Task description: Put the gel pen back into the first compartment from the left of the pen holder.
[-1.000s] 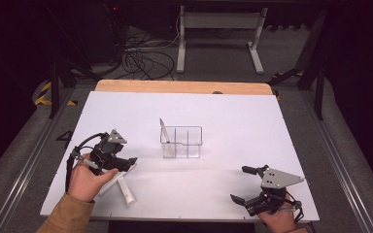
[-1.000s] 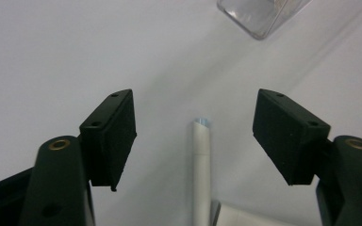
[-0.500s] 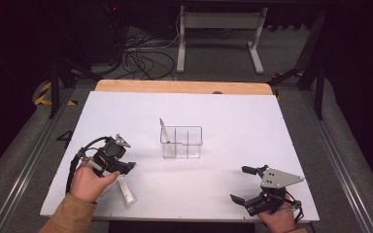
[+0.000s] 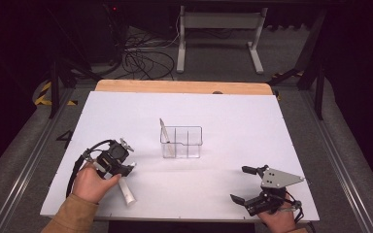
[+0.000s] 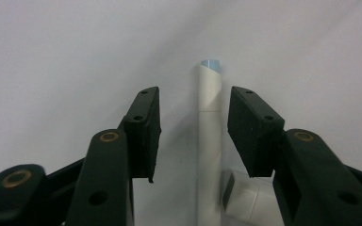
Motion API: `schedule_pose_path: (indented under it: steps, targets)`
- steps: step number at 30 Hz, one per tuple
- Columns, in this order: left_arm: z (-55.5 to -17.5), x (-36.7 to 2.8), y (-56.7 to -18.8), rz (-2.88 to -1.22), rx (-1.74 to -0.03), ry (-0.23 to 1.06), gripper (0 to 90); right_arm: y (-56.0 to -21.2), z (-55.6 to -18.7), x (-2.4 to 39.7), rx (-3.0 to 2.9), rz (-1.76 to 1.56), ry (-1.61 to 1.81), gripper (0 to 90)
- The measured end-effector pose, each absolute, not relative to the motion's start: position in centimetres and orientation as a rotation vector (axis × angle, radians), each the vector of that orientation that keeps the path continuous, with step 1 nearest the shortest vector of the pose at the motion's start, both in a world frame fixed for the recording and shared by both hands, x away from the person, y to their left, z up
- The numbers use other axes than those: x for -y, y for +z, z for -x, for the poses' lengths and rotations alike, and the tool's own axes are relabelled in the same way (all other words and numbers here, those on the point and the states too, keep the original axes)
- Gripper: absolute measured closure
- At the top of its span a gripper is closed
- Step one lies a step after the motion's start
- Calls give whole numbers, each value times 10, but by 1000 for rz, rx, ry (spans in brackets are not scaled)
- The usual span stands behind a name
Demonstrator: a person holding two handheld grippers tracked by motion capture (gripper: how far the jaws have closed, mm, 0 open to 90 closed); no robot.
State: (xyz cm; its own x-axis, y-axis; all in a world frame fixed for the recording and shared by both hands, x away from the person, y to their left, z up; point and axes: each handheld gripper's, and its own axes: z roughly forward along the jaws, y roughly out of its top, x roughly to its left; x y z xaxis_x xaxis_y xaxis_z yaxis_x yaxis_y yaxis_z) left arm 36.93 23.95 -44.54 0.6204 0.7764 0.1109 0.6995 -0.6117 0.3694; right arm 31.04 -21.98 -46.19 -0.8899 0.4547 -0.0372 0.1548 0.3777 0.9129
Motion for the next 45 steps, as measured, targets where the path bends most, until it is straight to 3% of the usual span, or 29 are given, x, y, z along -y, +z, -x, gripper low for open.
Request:
schedule_pose_path:
  steps: [10,18,27,45]
  targets:
    - [-371,-238,-450,-2611,-1192,369,632,-462,-311,220,-2360,-538,1515,28]
    - [-370,-235,-452,-2647,-1154,361,769,-462,-310,220,-2361,-536,1515,27]
    - [-372,-236,-451,-2645,-1151,335,781,-462,-310,220,-2362,-534,1513,27]
    - [-361,-236,-426,-2597,-1114,407,782,-462,-310,219,-2366,-529,1514,28]
